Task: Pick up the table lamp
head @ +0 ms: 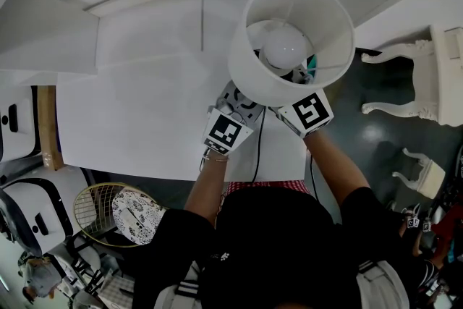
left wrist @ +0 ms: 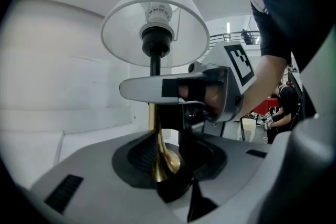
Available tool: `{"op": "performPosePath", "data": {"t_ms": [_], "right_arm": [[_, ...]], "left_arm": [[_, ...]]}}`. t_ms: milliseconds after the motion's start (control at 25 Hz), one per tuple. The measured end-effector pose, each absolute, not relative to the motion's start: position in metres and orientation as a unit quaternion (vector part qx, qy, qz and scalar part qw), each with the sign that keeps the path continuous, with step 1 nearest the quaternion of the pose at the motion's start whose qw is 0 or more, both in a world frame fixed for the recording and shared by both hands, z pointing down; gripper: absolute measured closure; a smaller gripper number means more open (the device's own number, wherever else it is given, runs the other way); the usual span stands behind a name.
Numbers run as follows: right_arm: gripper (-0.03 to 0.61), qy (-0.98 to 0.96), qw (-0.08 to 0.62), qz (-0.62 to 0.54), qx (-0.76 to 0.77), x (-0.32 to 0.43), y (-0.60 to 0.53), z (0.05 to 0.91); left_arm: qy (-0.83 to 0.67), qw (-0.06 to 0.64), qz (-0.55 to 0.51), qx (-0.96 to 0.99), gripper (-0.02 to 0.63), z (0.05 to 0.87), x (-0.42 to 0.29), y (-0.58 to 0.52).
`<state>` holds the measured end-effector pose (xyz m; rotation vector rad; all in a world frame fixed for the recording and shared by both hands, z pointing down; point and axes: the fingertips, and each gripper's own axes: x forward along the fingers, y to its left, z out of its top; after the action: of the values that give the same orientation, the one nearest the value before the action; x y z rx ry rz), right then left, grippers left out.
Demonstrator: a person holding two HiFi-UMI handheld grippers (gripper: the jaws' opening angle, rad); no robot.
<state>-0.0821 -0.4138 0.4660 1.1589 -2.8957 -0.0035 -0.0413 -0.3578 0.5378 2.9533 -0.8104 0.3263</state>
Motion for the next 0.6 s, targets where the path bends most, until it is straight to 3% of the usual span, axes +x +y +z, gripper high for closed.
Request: {"op": "performPosePath", "data": {"t_ms": [600], "right_arm": [[0.556,-0.936,0.025,0.013,0.352,-0.0765,-0.4075,0.4676]], "left_arm": [[-0.257,0.051,0.102,0.96,0.463,0.536,-0.0351,-0.3549]]}}
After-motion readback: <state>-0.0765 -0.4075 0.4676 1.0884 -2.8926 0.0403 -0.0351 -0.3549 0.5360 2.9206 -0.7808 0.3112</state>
